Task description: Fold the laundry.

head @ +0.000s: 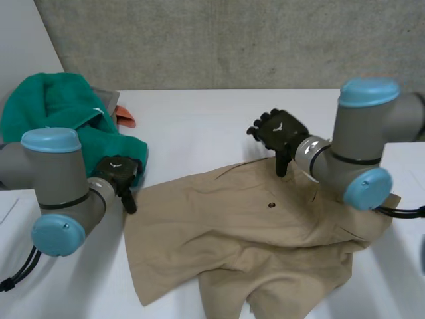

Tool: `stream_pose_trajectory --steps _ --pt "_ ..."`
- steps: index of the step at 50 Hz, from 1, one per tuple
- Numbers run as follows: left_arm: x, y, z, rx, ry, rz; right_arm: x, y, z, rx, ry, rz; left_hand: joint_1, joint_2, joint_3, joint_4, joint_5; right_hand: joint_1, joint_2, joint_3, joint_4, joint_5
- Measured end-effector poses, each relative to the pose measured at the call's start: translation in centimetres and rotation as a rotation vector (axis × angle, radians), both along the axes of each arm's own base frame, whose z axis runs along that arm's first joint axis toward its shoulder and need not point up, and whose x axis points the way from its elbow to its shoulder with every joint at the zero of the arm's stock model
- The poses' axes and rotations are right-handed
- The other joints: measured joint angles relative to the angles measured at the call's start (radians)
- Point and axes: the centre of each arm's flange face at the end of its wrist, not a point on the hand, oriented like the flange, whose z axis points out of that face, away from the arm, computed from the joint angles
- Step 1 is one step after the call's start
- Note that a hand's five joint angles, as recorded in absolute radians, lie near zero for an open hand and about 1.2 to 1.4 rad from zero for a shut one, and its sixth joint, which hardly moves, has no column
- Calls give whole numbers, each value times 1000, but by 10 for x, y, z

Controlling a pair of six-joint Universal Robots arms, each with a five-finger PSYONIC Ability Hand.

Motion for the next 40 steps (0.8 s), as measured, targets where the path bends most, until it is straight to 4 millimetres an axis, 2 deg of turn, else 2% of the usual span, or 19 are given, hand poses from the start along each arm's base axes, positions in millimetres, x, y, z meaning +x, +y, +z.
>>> stream_pose_trajectory --steps 4,7,9,10,13,18,23,27,28,29,31,32,35,36,38,39,40 --pt "-1 -3 -7 15 -5 -1 3 -10 -19 22 -1 -9 117 106 107 107 103 115 140 133 131 131" --pt "-2 -5 -10 20 -8 -1 4 -14 -29 34 -2 -16 210 203 205 195 175 299 317 311 309 290" --pt "-3 -6 -11 22 -11 0 4 -16 -36 43 -1 -21 417 487 484 496 326 722 750 726 721 714" --pt "-3 -6 -11 21 -12 1 4 -17 -37 45 -1 -23 451 593 595 614 352 842 879 853 849 833" --pt "-4 -8 -10 15 -14 3 4 -18 -39 46 -1 -32 452 729 730 767 351 862 941 938 942 894" --pt "-9 -15 1 -35 -1 -3 2 -22 -26 5 -9 -61 452 785 783 793 351 862 941 941 958 894" --pt "-19 -30 21 -123 20 -18 4 -34 5 -144 -67 -100 452 791 784 793 351 862 942 949 961 894" --pt "-36 -53 54 -294 39 -47 6 -52 44 -355 -167 -140 452 792 786 794 351 862 942 949 962 894" --pt "-43 -62 72 -382 50 -56 7 -59 64 -461 -220 -161 452 792 786 796 351 862 942 949 962 894" --pt "-48 -67 84 -439 60 -60 7 -63 76 -517 -249 -172 452 793 786 796 351 862 942 949 962 894" --pt "-58 -75 121 -597 94 -63 6 -68 107 -658 -328 -199 452 793 787 797 351 862 942 949 962 894" --pt "-63 -78 147 -702 124 -58 5 -69 129 -739 -381 -212 452 793 787 797 351 862 942 949 962 894" --pt "-68 -78 204 -913 196 -36 0 -67 169 -865 -480 -227 452 794 787 797 351 862 942 949 962 894" --pt "-68 -75 229 -1004 233 -23 -2 -63 187 -907 -527 -228 452 794 787 797 351 862 942 949 962 895" --pt "-68 -73 238 -1036 247 -18 -3 -61 194 -916 -543 -227 452 794 787 797 351 862 942 949 962 898" --pt "-68 -68 258 -1102 279 -9 -6 -53 208 -913 -577 -217 452 794 787 797 351 862 942 949 962 903" --pt "-69 -66 261 -1111 290 -9 -7 -47 211 -887 -582 -207 452 794 787 797 352 862 942 949 962 907"
